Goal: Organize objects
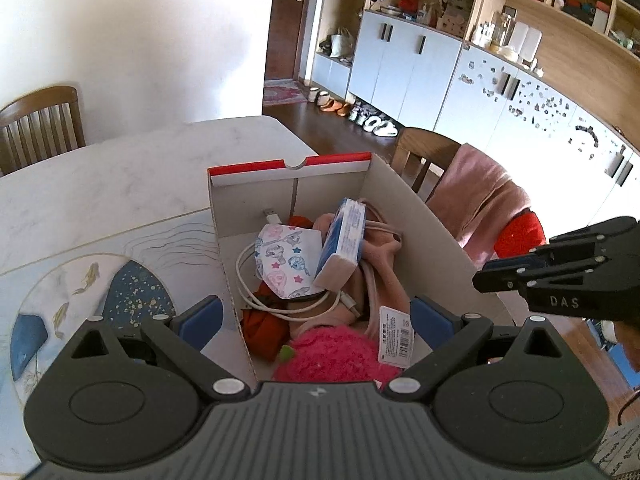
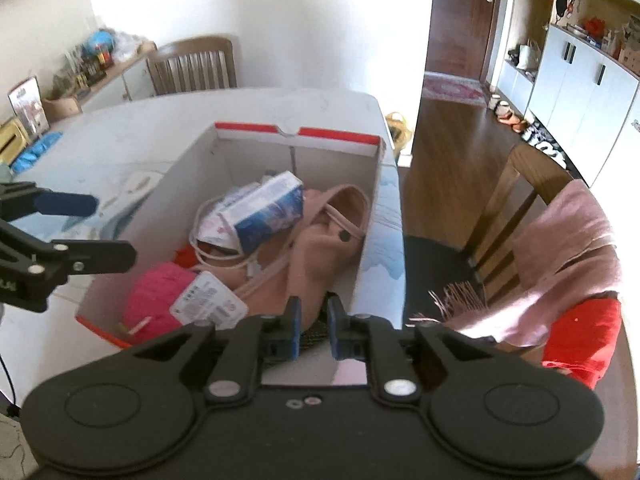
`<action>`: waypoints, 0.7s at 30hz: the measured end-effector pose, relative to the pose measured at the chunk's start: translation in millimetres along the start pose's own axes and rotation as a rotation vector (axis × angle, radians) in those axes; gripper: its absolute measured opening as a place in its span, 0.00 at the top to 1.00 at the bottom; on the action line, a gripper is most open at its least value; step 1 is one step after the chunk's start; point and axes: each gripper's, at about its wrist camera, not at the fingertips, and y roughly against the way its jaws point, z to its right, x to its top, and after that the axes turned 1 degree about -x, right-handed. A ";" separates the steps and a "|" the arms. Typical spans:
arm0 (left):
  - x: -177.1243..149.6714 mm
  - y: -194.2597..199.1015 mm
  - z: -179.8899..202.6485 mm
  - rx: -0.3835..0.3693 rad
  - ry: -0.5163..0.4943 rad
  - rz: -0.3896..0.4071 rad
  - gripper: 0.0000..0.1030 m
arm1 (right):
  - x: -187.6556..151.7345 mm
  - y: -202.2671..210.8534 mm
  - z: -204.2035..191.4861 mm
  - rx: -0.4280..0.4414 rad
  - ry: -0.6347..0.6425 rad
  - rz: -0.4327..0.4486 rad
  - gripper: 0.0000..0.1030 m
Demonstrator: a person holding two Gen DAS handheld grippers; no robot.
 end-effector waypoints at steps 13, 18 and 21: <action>-12.5 27.9 -15.8 -0.052 -0.055 0.039 0.03 | -18.6 28.5 -39.4 0.012 -0.077 0.103 0.66; -17.9 39.1 -20.1 -0.073 -0.070 0.054 0.03 | -25.4 39.9 -50.0 0.017 -0.102 0.140 0.57; -21.0 44.3 -22.8 -0.080 -0.070 0.063 0.01 | -29.9 47.2 -54.4 0.022 -0.107 0.163 0.49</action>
